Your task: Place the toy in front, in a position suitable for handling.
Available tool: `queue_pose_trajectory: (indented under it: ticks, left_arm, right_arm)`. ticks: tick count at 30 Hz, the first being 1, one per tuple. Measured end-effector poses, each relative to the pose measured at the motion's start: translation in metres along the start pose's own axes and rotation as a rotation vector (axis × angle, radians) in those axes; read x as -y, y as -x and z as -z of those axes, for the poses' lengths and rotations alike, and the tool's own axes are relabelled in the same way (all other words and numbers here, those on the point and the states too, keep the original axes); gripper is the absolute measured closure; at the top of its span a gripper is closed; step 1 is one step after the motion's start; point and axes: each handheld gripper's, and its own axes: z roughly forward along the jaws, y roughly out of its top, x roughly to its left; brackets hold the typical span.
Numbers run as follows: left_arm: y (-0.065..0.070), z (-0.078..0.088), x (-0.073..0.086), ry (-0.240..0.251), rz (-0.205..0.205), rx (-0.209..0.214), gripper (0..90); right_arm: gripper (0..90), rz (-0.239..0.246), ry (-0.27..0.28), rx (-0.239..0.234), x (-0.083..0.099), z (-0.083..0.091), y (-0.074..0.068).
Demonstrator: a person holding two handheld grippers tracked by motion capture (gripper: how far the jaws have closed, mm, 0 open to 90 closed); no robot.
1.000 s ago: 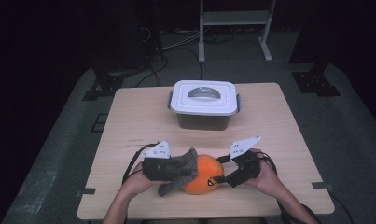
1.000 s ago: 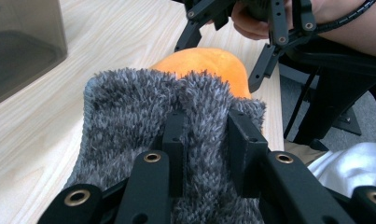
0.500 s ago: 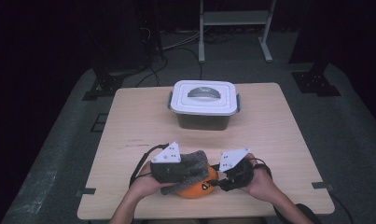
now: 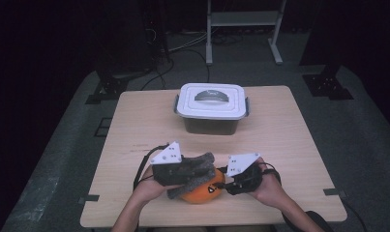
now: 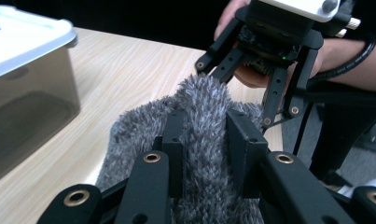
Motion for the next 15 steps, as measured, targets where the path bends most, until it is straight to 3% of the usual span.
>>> queue_pose_trajectory:
  ticks: [3,8,11,15]
  left_arm:
    - [-0.003,-0.002,0.006,-0.032,0.010,-0.005,70.9]
    - [-0.020,0.010,0.023,-0.027,0.088,-0.046,70.1]
    - [-0.025,0.013,0.030,-0.019,0.121,-0.035,70.2]
    - [-0.022,0.009,0.029,-0.032,0.118,-0.012,70.3]
  right_arm:
    - [54.6,-0.001,-0.008,-0.006,0.003,0.000,0.001]
    - [53.6,-0.048,0.000,-0.027,0.015,0.000,0.013]
    - [46.4,-0.091,0.012,-0.051,0.020,-0.001,0.019]
    - [33.2,-0.175,0.012,-0.119,0.020,0.000,0.023]
